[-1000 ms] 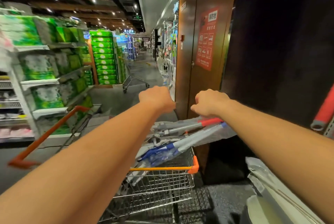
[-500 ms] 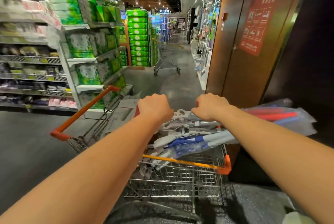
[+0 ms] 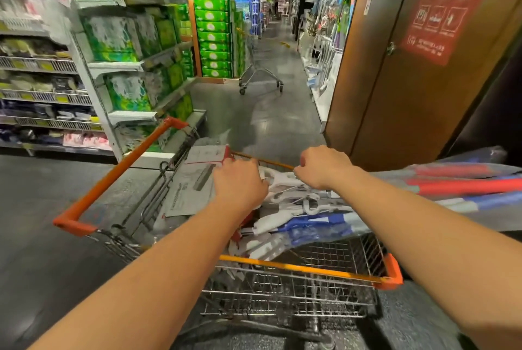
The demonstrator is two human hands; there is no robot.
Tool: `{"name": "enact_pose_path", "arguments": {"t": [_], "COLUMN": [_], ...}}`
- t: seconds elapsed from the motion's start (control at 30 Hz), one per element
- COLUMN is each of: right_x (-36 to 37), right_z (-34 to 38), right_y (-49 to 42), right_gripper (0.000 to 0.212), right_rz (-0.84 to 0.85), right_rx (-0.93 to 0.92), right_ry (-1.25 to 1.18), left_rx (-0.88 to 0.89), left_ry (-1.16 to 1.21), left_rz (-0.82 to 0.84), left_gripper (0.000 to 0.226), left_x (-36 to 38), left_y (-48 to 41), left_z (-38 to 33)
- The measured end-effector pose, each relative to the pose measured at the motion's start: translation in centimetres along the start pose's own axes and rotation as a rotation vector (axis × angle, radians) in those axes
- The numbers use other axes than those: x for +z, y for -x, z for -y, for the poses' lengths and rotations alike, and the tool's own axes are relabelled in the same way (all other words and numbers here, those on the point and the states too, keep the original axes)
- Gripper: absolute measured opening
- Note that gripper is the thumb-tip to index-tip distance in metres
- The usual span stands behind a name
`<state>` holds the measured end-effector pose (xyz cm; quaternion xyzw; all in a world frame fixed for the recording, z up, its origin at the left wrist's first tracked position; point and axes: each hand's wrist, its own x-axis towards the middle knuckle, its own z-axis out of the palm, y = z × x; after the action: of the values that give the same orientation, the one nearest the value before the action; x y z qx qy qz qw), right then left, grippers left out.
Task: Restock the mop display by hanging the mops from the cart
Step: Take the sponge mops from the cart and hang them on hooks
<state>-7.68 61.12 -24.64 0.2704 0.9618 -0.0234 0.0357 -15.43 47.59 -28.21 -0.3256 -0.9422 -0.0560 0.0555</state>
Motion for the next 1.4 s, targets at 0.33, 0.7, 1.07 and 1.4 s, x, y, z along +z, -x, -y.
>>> {"name": "enact_pose_path", "arguments": {"t": [0.33, 0.7, 1.07, 1.4], "right_x": [4.6, 6.8, 9.8, 14.5], "right_z": [0.1, -2.9, -3.0, -0.5], "right_y": [-7.2, -12.9, -16.7, -21.5], "right_gripper": [0.032, 0.037, 0.033, 0.040], "right_rz": [0.038, 0.048, 0.081, 0.137], "right_rx": [-0.166, -0.473, -0.583, -0.520], "right_ry": [-0.006, -0.004, -0.038, -0.117], "left_rx": [-0.121, -0.464, -0.656, -0.922], "left_ry": [-0.024, 0.082, 0.211, 0.804], "left_rz": [0.000, 0.045, 0.006, -0.131], "left_gripper": [0.040, 0.043, 0.047, 0.041], "left_x": [5.3, 9.7, 12.3, 17.3], "left_y": [-2.5, -4.0, -5.4, -9.6], "left_z": [0.4, -4.8, -6.2, -6.1]}}
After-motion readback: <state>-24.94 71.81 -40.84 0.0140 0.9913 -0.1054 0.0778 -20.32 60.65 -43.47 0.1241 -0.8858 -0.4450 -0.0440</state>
